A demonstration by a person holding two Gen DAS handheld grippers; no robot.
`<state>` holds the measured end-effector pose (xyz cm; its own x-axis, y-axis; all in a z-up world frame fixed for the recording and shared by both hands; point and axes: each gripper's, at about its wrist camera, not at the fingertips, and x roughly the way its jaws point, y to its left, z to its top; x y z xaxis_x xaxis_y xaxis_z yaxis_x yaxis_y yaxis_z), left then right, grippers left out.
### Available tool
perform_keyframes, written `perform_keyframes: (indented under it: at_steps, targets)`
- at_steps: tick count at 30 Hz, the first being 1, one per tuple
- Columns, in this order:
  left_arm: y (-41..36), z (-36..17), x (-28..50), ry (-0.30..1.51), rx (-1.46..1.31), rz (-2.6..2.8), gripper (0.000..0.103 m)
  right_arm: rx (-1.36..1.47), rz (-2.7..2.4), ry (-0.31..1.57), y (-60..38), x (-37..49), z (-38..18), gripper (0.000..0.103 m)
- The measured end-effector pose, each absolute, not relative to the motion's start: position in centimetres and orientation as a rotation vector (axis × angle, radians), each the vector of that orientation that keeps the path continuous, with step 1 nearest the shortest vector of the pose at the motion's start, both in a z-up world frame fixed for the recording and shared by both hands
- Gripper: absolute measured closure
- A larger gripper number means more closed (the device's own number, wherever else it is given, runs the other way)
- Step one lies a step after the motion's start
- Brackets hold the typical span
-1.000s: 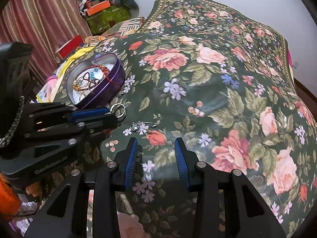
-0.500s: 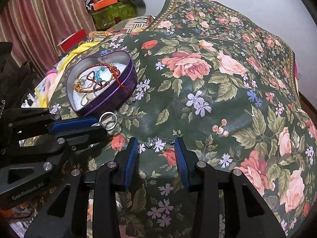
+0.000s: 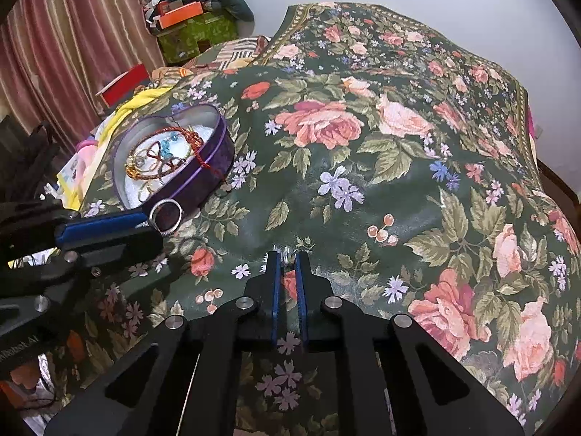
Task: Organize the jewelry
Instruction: 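Carry the stone ring to the tin with the left gripper while the right approaches the silver charm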
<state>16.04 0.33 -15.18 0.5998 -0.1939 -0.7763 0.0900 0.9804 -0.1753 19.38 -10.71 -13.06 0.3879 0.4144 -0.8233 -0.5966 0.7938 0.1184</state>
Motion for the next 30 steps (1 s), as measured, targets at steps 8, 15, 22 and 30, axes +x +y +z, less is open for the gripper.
perform_keyframes:
  at_steps: [8, 15, 22, 30]
  targets:
    - [0.4, -12.8, 15.3, 0.863, -0.121, -0.158, 0.091, -0.193, 0.637, 0.915, -11.7, 18.7, -10.5, 0.096]
    - [1.6, -11.1, 14.4, 0.821, -0.128, -0.132, 0.091, -0.163, 0.643, 0.895, -12.5, 18.6, -9.3, 0.096]
    - [3.2, -10.4, 13.6, 0.802, -0.142, -0.092, 0.091, -0.22, 0.614, 0.974, -11.3, 18.7, -11.7, 0.069]
    - [4.7, -10.7, 13.2, 0.807, -0.151, -0.065, 0.091, -0.234, 0.589, 1.011, -10.4, 19.4, -13.5, 0.069]
